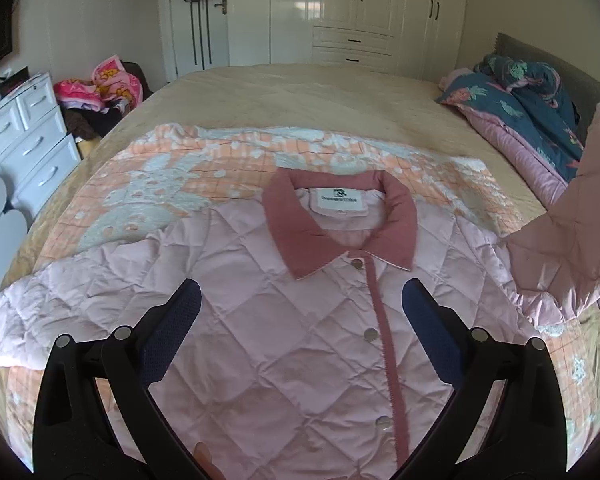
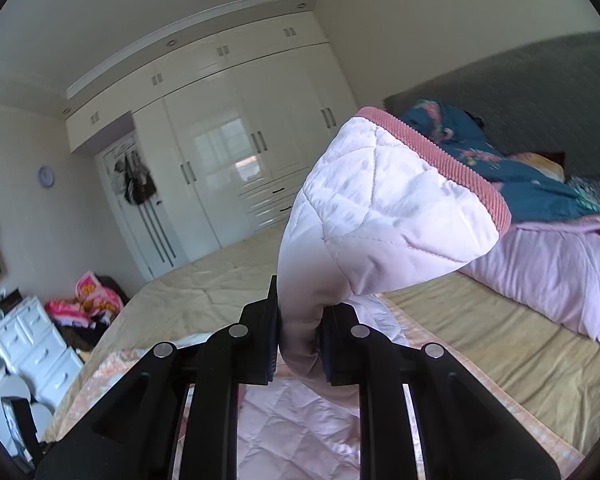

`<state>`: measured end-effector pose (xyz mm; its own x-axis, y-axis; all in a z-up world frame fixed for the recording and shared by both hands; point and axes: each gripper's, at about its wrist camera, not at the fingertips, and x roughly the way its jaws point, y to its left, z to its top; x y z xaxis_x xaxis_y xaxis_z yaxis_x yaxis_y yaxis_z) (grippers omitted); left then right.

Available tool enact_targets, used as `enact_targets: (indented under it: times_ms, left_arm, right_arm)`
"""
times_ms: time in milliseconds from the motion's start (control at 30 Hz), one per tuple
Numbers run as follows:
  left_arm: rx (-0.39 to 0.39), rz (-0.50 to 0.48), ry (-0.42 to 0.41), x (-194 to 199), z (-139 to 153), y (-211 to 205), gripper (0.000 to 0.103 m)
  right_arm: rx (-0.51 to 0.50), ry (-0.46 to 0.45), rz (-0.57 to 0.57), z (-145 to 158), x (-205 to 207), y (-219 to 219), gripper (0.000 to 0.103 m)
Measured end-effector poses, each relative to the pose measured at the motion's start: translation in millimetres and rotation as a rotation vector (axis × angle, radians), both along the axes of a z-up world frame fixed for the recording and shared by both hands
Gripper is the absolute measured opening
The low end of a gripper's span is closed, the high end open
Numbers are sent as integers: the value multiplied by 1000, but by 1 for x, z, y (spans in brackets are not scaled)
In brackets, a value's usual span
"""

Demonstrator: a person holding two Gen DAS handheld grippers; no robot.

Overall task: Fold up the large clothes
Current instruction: 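Grasp the sleeve cuff with the right tool and lift it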

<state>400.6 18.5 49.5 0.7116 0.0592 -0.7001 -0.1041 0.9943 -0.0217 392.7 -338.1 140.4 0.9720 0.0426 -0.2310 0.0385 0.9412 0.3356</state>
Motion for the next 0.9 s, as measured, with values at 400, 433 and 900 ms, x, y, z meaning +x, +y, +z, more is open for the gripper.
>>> enact_targets:
  times_ms: [400, 433, 900]
  left_arm:
    - [-38, 49, -15, -22, -9, 37, 94]
    - [-26, 58, -16, -24, -11, 41, 94]
    - [-91, 155, -9, -29, -18, 100, 94]
  right_arm:
    - [-124, 23, 129, -4, 13, 83, 16]
    - [-130, 26, 140, -4, 14, 92, 16]
    - [-265, 91, 280, -41, 28, 196, 16]
